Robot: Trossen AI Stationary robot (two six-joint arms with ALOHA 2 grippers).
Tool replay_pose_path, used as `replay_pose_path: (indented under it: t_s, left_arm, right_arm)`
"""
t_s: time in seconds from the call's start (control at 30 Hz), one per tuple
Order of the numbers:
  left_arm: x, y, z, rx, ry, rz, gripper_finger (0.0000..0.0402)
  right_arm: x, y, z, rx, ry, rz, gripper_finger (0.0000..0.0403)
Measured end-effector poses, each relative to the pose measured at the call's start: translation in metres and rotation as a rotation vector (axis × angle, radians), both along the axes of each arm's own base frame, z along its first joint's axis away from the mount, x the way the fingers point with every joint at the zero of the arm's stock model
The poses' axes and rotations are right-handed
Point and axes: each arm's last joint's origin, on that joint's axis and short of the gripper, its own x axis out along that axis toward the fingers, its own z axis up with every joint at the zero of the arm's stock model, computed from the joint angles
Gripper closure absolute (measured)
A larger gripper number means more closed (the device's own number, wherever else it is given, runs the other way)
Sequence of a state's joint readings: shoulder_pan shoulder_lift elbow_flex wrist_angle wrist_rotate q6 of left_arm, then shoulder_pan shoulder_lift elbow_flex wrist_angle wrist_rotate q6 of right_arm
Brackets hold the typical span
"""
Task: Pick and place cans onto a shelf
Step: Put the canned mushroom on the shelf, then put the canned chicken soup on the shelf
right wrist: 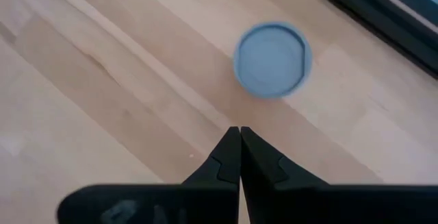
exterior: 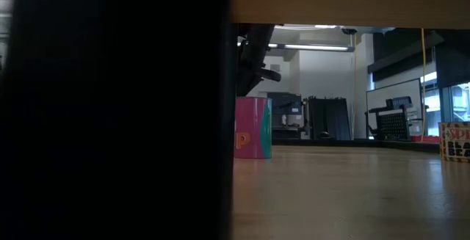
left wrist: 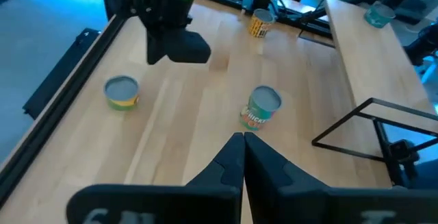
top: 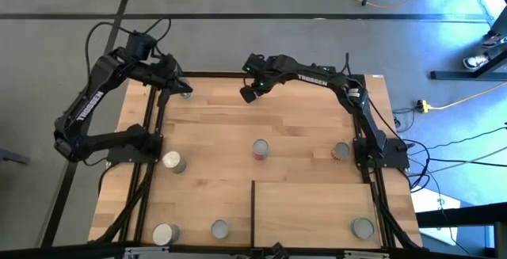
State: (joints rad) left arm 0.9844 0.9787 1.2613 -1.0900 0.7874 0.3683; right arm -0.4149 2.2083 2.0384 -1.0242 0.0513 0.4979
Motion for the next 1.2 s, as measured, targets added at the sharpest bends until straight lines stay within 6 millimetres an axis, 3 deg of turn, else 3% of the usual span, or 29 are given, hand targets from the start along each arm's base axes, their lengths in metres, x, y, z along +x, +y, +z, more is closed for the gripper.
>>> replay_pose_path:
  t_s: [0.4, 0.7, 1.03, 1.2]
  left_arm:
    - [0.0, 0.0, 0.0, 0.014, 0.013, 0.009, 0.0401]
    - [0.0, 0.0, 0.0, 0.028, 0.013, -0.001, 0.0401]
    - [0.0, 0.0, -0.001, 0.036, 0.018, -0.011, 0.0401]
    - [-0.001, -0.001, -0.004, 0.036, 0.045, -0.04, 0.0401]
  right_arm:
    - [0.015, 0.003, -0.027, -0.111, 0.06, -0.029, 0.0398]
    - [0.024, 0.026, -0.026, -0.12, 0.052, 0.001, 0.0398]
    - [0.038, 0.038, -0.022, -0.214, -0.04, -0.049, 0.0398]
    - [0.041, 0.038, -0.034, -0.203, -0.019, -0.066, 0.0398]
